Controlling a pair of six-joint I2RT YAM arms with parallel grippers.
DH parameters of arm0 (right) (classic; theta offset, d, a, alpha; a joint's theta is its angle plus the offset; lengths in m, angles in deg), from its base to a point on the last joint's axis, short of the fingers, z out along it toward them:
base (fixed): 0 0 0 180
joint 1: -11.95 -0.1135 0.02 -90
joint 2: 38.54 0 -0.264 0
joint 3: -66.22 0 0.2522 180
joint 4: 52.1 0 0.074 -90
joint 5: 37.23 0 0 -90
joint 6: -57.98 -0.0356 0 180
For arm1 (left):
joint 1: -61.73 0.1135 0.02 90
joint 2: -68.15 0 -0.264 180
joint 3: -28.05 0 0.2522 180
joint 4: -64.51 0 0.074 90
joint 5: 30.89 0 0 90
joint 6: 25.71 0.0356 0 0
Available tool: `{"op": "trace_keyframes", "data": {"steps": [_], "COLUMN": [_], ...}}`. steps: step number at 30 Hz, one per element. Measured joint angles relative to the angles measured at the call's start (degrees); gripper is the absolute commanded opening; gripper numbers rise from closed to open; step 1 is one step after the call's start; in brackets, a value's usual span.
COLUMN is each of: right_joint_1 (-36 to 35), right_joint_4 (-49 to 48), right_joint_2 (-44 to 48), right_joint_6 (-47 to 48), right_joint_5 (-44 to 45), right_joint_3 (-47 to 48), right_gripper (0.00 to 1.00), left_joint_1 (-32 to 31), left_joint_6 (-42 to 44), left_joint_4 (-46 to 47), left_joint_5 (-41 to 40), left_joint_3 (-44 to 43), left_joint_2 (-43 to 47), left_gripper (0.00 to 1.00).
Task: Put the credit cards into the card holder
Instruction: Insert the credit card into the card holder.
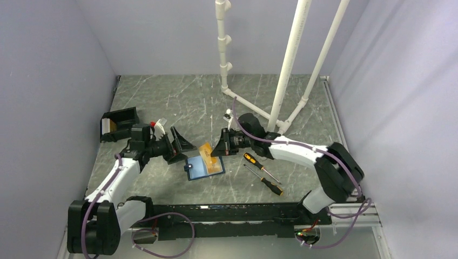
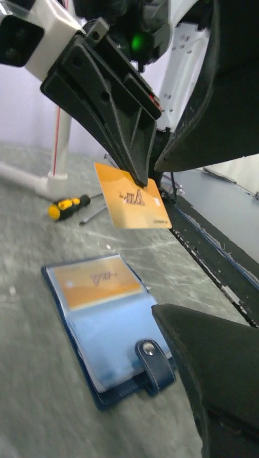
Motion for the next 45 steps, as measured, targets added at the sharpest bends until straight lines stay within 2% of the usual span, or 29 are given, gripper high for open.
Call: {"op": "trace_keyframes", "data": {"steps": [4,8,11,13,20,28,45], "right_joint_1": [0.17,0.98,2.23,3.28,5.29,7.15,7.39], "right_joint_4": [5.16,7.13,6.84,6.10,3.65,4.87,-4.24], "right_joint_2": [-7.30,-12.55,-14.03,-14.27,-17.59,-18.51,-22.53], "right_joint_6": [2.16,2.43,2.47,2.54,3.15,5.92,4.33], "right_joint_5": [-1.38,-4.87,-6.75,-8.17,-11.04,-10.99,-15.87], "right_joint_3": [3.48,3.34,2.95,2.40,2.05,1.90,0.74], "right_gripper": [0.00,0.00,0.00,0.00,0.00,0.00,0.00], "left_joint_1": [-2.43,-5.53,-8.72,-10.62,-16.68,-17.46,-17.62], "left_joint_6": [1.49,2.40,2.95,2.99,1.86,0.96,0.28], "left_joint_4": [-7.06,-10.49,-11.61,-11.63,-12.31,-12.70,-12.68], "left_joint_5": [-8.98,-16.94,-22.25,-25.38,-33.88,-37.05,-37.88], "left_joint_3": [-2.32,-3.13,-3.17,-3.21,-5.60,-5.84,-5.53], "left_joint_2": [-3.50,-9.20,-13.29,-14.78,-17.00,-17.35,-17.38], "left_gripper": [0.99,0.80,0.75,0.67,0.56,0.46,0.40]}}
